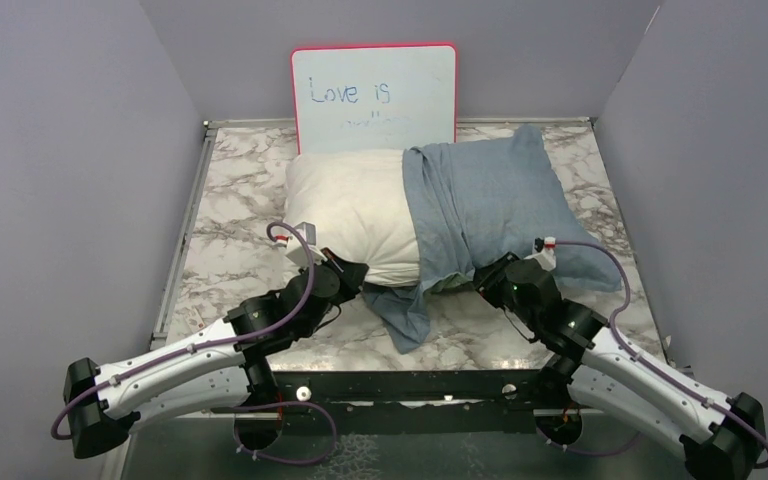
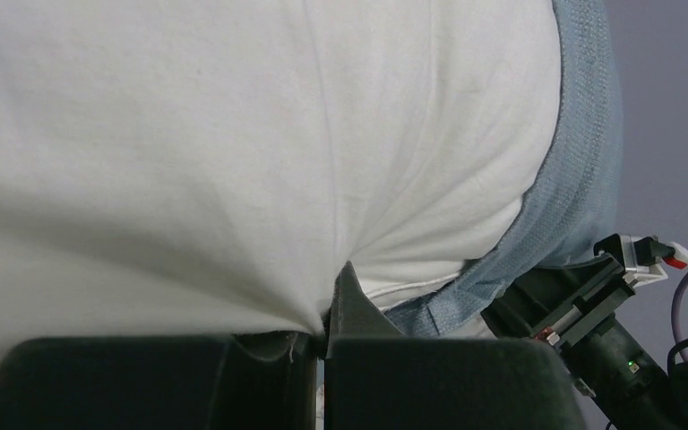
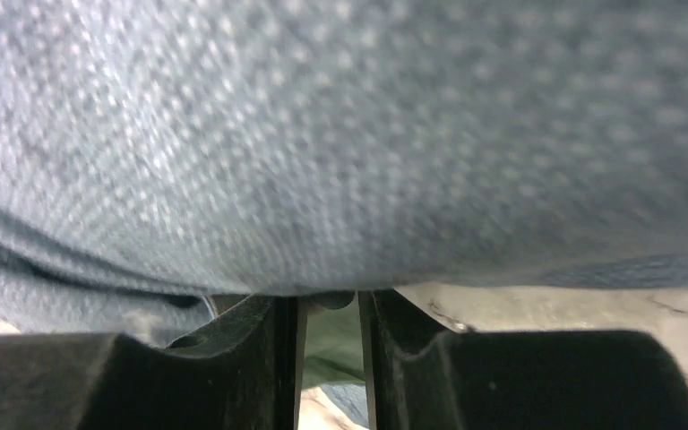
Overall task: Remove the pillowcase from the pillow
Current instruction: Remove the pillow from the pillowcase.
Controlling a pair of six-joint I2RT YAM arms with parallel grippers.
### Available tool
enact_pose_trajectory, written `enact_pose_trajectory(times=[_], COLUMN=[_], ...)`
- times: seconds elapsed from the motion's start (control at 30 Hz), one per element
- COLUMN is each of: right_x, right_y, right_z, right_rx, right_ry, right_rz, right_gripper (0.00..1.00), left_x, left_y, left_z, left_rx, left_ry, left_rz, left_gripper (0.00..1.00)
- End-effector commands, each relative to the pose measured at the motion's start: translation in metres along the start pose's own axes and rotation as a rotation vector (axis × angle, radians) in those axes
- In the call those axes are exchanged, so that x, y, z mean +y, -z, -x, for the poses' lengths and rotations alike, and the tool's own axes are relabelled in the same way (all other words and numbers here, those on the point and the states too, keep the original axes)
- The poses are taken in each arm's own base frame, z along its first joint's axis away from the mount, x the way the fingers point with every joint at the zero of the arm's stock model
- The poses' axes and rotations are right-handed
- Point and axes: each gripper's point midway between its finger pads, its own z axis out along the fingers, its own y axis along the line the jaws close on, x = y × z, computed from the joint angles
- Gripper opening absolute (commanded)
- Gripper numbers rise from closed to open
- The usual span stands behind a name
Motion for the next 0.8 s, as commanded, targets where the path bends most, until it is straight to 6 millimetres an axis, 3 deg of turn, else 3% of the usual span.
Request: enact_pose_trajectory(times=[0.0,0.1,0.13,0.5,0.63,0.77], right_x=[0.027,0.018,0.014,-0.023,-0.018,0.002], right_y=[-0.009,-0.007,-0.004,0.054,0.064,0.062], right_z=[0.031,0.046,0.051,0.121,0.126,0.112], right_rx=[-0.134,-0.195,-0.215,-0.445,-0.439,-0.334], right_ry=[0.006,0.021,0.032,0.268,0.276,0.276], right_rz=[0.035,-0.041,-0.068,-0.377,-0.357,-0.266], right_gripper=[0.25,0.02,0.01,0.01,0.01,0.01], left_x=[-0.031,-0.025,-0.023,0.004,0.01,0.01], left_y=[0.015,0.019,0.02,0.041,0.045,0.044], left_z=[0.03,0.034,0.036,0.064,0.067,0.063], left_rx=[-0.056,-0.072,-0.077,-0.165,-0.177,-0.165], left_ry=[0.059,0.064,0.065,0.045,0.053,0.057], left_rz=[-0.092,-0.074,-0.07,0.009,0.016,0.015], left_gripper=[0.0,0.0,0.0,0.0,0.0,0.0])
